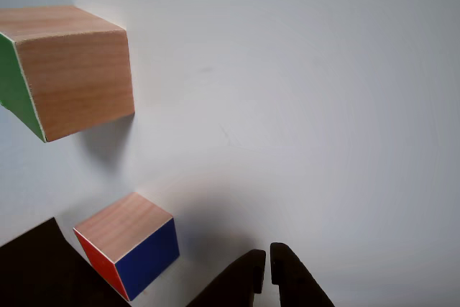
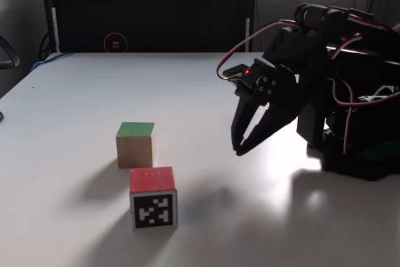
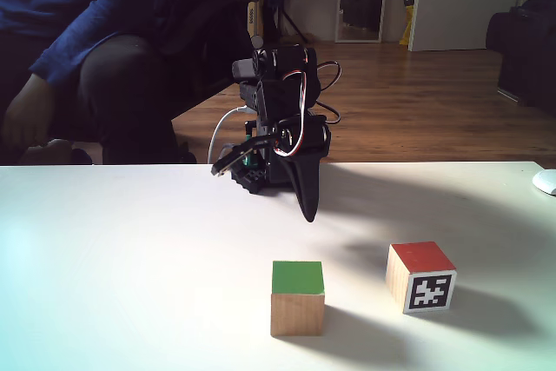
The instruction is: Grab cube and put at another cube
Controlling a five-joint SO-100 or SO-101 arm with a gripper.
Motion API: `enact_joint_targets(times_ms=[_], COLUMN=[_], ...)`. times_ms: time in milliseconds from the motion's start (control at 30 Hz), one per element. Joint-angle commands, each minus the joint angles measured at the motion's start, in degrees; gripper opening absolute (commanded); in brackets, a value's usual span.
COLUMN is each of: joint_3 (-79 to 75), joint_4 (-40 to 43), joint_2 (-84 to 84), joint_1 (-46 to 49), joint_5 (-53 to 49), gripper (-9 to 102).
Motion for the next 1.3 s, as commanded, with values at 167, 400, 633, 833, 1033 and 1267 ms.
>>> enact_joint_targets(times_ms=[167,400,633,833,1033,1267], joint_3=[-2.1,-15.0,-37.7,-51.0,-64.9,-73.2], joint_4=[-3.0,-2.6,-4.6,-3.8,2.3,2.5], joint_2=[0.3,-8.6,-43.3,-58.4,-74.2,-87.8], joint_1=[3.9,7.7,10.2,9.2,8.7,9.8], joint_5=[-2.4,-4.2,-3.3,-2.3,-0.8,1.6], gripper=[0,13,22,30,39,41])
